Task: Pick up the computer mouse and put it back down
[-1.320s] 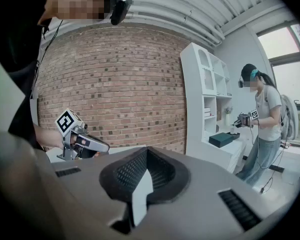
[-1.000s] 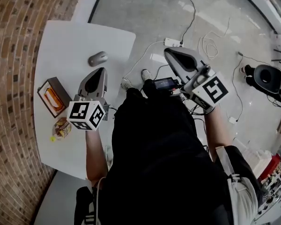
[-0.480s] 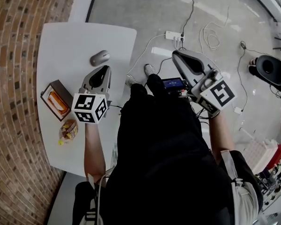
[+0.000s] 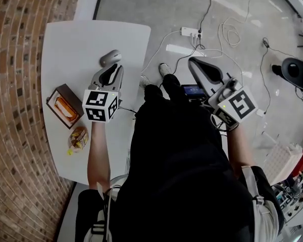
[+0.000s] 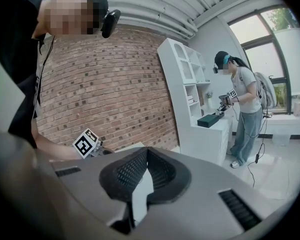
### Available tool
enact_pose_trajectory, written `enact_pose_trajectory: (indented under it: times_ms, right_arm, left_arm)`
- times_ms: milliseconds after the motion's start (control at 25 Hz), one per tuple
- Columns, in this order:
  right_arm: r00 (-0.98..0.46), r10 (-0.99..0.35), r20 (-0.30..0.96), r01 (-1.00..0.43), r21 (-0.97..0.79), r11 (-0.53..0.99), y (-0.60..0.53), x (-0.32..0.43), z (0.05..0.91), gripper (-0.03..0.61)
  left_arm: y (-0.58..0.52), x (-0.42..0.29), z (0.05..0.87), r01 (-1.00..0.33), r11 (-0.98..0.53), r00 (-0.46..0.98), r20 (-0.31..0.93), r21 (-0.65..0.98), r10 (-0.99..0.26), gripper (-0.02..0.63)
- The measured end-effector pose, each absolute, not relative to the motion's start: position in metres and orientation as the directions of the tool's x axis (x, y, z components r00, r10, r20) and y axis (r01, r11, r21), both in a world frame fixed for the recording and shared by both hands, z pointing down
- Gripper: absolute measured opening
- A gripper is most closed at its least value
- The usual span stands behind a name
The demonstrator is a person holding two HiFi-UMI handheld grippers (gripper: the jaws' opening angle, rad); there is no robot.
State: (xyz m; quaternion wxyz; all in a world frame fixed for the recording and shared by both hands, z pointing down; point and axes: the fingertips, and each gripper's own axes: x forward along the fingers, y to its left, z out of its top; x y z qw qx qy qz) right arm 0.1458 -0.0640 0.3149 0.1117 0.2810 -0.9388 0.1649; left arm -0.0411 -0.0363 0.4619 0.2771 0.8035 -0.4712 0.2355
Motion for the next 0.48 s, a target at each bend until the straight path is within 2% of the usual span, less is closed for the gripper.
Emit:
enact_pose_trajectory:
  times_ms: [480]
  right_arm:
    - [-0.795, -0.498, 0.345, -0.591, -0.258, 0.764, -0.057, 0.141, 0.33, 0.016]
  left_arm:
    - [-0.04, -0.052, 0.502, -0.871, -0.46, 0.427, 0.727, 0.171, -0.538, 0.126]
